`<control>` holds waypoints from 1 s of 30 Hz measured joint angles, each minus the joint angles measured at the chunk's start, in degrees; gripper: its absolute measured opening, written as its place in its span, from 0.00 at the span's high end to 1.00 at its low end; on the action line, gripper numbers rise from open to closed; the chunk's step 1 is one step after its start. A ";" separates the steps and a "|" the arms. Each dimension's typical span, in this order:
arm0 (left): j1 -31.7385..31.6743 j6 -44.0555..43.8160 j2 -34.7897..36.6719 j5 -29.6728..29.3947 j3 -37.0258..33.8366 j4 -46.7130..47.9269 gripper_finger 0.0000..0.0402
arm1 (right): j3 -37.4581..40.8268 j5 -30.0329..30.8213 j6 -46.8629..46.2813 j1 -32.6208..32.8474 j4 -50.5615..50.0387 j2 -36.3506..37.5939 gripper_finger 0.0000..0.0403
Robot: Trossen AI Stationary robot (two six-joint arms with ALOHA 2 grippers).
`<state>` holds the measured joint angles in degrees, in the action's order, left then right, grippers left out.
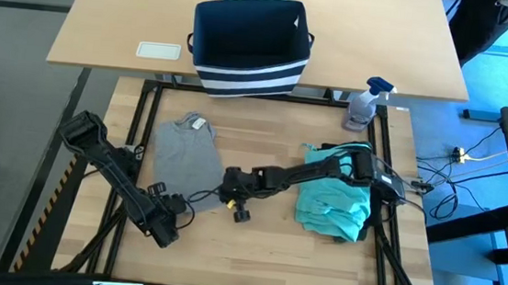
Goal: Fold Laundry from Bin
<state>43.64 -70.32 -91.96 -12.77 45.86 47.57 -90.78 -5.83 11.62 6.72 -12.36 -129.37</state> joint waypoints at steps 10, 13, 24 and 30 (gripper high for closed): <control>-0.09 0.85 0.00 4.01 0.07 0.86 0.64 | -0.46 3.05 -1.54 -0.77 -8.33 -0.53 1.00; -0.07 1.01 0.04 5.33 0.10 2.14 0.64 | -0.46 3.20 -1.46 -1.10 -11.29 -0.53 1.00; 0.05 3.96 0.07 6.85 5.42 13.66 0.64 | -0.24 3.29 -1.40 -1.16 -13.10 -0.62 1.00; 0.04 6.43 0.07 -3.78 12.20 18.54 0.64 | -0.07 0.66 -1.54 -1.14 -12.69 0.49 1.00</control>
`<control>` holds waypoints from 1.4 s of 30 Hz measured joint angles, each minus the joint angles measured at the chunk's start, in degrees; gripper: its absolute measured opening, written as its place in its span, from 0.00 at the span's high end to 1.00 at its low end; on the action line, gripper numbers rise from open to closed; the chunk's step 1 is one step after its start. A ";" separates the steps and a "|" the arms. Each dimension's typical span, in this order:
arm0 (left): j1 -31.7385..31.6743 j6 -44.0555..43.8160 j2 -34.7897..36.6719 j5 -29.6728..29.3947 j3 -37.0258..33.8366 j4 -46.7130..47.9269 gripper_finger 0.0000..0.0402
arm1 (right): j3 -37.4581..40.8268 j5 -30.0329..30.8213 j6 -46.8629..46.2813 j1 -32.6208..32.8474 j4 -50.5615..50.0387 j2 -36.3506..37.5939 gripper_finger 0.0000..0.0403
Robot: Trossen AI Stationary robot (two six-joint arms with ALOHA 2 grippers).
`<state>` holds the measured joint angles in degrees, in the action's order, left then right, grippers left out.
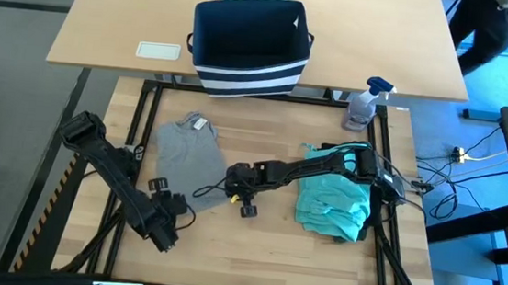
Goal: Fold Laundry from Bin
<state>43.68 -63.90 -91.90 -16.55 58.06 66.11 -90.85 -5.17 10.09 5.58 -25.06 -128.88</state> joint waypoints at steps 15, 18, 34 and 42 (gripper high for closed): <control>-5.28 3.08 0.09 -17.87 -0.05 -10.93 0.64 | 0.29 -5.87 0.34 -0.56 0.49 6.38 1.00; -7.65 6.28 0.07 -18.15 -3.09 -17.46 0.64 | 0.28 -5.97 0.46 -1.26 0.18 6.79 1.00; -7.09 11.15 0.15 1.06 -14.66 -41.59 0.64 | 0.20 -7.54 0.00 -6.52 -1.72 6.82 1.00; 2.33 8.60 0.29 4.48 -10.98 -42.07 0.64 | 0.13 -7.56 0.00 -6.73 -1.03 6.84 1.00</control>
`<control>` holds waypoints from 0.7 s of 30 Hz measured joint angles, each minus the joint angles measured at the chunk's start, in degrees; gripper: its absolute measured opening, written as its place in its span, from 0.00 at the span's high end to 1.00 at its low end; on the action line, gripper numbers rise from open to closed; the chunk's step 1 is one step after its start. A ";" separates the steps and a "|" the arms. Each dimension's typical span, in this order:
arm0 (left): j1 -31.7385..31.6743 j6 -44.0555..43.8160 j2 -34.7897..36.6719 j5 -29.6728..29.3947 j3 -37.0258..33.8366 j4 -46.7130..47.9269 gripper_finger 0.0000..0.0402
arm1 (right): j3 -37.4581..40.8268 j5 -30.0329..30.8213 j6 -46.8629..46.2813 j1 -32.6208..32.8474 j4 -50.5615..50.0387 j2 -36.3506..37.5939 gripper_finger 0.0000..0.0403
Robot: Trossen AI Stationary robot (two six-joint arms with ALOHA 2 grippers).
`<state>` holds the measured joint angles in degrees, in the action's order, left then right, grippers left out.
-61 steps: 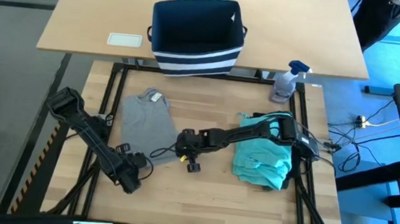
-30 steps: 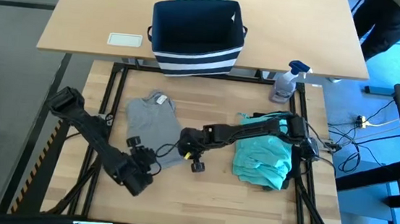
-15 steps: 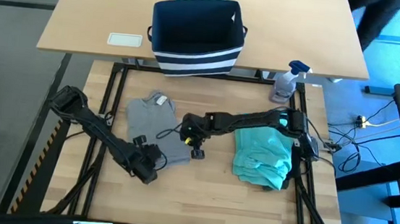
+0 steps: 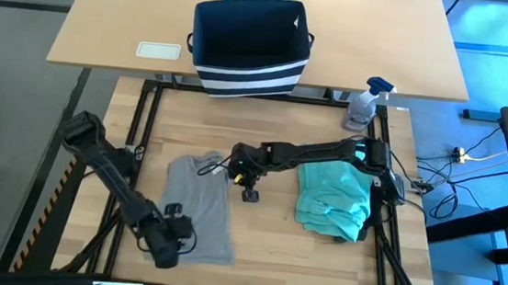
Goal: Fold Laundry from Bin
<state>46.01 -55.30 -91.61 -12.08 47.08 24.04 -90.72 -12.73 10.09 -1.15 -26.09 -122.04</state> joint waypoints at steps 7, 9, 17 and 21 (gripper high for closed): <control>4.49 -2.90 3.28 -24.07 8.90 15.46 0.64 | 1.11 -3.56 -0.55 0.35 5.13 0.26 1.00; 4.80 -4.34 3.94 -29.96 9.50 18.26 0.64 | 3.91 -5.47 -1.14 0.37 8.87 1.37 1.00; 1.73 -8.65 3.93 -32.15 8.12 22.38 0.64 | 26.56 -3.72 -14.03 -0.89 39.57 9.68 1.00; -2.44 -7.29 3.81 -31.73 5.86 19.40 0.64 | 31.88 2.14 -20.36 -0.88 49.68 9.37 0.99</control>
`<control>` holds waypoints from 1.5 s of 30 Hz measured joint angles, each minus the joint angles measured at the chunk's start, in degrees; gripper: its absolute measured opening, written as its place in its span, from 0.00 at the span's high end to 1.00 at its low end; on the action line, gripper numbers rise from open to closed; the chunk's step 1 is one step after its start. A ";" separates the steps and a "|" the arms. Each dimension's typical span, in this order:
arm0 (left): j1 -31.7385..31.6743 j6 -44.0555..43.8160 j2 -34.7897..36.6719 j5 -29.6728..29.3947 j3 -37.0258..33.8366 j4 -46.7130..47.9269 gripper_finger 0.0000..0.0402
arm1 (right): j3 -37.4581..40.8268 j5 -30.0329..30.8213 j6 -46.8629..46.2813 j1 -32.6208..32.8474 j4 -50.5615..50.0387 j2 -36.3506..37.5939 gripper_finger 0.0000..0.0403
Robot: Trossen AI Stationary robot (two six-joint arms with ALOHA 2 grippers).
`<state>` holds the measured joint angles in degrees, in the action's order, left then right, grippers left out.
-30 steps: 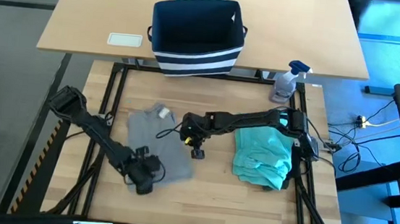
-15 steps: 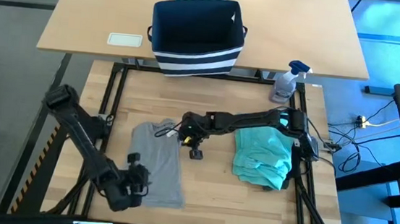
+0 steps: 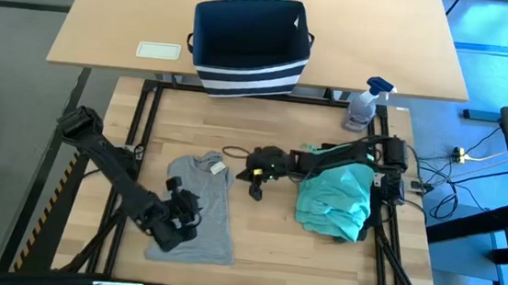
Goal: Fold Laundry from Bin
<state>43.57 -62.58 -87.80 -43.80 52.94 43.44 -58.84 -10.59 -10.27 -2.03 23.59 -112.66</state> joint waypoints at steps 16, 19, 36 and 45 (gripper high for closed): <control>-10.02 13.27 -0.38 8.71 -7.78 -23.92 0.64 | -3.50 8.42 -7.65 2.74 -1.34 -3.71 0.41; -10.40 12.40 -0.38 8.93 -9.22 -24.92 0.64 | -5.47 11.24 -9.47 2.83 -3.29 -4.48 0.35; -12.06 11.98 -4.91 12.40 -10.22 -25.35 0.64 | -17.01 11.86 -18.22 3.96 -10.87 -13.29 0.44; -12.06 11.84 -5.80 13.33 -10.19 -25.52 0.64 | -21.13 11.85 -18.51 3.96 -18.69 -13.29 0.53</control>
<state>31.51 -50.74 -93.60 -30.47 42.75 17.92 -79.97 1.26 -28.78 1.93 4.90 -125.95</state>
